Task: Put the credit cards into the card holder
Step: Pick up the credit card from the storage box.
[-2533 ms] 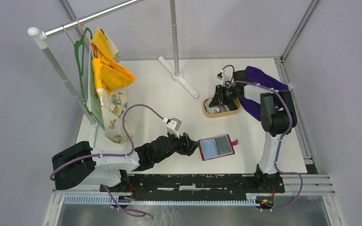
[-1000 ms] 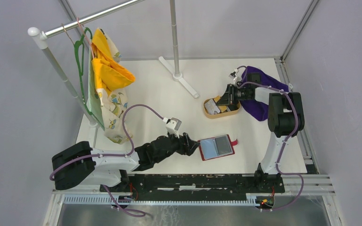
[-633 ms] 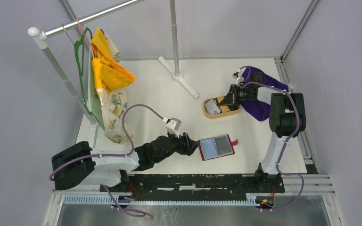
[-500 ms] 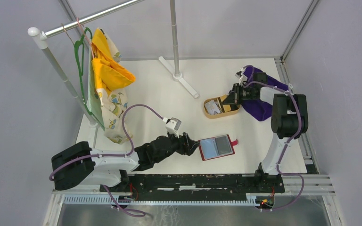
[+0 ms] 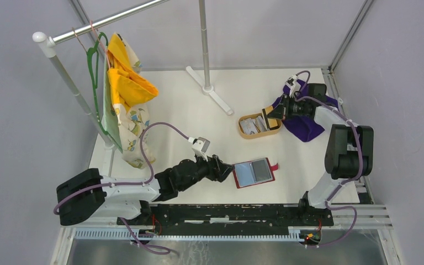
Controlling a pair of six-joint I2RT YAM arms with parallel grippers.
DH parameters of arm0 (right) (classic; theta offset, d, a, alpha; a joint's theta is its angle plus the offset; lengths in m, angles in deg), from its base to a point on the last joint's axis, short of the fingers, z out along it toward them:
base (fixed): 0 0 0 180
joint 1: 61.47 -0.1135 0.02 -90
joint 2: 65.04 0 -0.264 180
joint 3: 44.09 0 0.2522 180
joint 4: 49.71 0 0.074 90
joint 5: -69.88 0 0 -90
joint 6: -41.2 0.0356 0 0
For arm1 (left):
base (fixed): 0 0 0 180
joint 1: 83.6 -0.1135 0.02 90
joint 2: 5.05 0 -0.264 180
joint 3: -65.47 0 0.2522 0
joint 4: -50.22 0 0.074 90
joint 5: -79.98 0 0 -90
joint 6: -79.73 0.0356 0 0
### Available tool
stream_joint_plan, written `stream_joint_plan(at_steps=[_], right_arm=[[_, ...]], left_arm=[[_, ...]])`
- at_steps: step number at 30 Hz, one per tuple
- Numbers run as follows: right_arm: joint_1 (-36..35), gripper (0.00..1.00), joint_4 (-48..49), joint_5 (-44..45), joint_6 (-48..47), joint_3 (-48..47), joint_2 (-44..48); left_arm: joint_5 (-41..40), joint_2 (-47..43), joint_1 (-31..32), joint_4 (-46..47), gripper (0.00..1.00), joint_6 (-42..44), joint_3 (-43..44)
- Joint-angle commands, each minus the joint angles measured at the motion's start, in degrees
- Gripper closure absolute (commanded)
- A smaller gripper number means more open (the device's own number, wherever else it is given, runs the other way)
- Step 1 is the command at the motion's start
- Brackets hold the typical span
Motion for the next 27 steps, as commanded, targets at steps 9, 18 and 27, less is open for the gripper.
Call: stream_joint_plan(at_steps=[9, 18, 27], right_arm=[[-1.6, 1.0, 22.0, -18.4, 10.4, 18.5, 19.5], [-9.9, 1.0, 39.7, -20.3, 17.5, 31.3, 31.7], [-16.2, 1.0, 40.4, -21.2, 17.5, 32.5, 33.3]], left_arm=[[4.2, -2.4, 0.1, 13.6, 0.19, 1.2, -2.4], [4.9, 3.5, 0.0, 16.3, 0.18, 3.7, 2.1], [10.6, 12.8, -2.0, 24.6, 0.23, 1.7, 5.9]])
